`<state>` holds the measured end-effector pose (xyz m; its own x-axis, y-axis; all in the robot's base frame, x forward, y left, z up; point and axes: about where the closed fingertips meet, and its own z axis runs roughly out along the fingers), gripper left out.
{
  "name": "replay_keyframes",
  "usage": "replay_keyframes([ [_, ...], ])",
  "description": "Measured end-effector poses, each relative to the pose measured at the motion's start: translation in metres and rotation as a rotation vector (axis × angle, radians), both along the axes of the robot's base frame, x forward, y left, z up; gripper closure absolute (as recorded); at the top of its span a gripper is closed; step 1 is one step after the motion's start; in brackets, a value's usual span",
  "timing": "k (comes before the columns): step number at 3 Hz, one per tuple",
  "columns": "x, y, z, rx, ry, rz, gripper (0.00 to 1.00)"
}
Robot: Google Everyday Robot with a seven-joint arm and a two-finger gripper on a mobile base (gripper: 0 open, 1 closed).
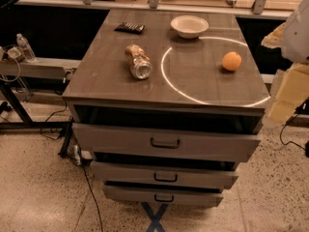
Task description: Place orange can upright
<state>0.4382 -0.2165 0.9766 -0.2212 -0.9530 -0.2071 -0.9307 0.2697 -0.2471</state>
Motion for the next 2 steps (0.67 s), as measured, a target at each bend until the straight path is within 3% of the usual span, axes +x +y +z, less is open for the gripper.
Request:
replay_keyframes([
  [1, 0.0, 0.0, 0.0, 0.0, 0.0, 0.0, 0.0],
  [2, 0.01, 0.016, 0.0, 0.008, -0.01, 0.02, 0.0],
])
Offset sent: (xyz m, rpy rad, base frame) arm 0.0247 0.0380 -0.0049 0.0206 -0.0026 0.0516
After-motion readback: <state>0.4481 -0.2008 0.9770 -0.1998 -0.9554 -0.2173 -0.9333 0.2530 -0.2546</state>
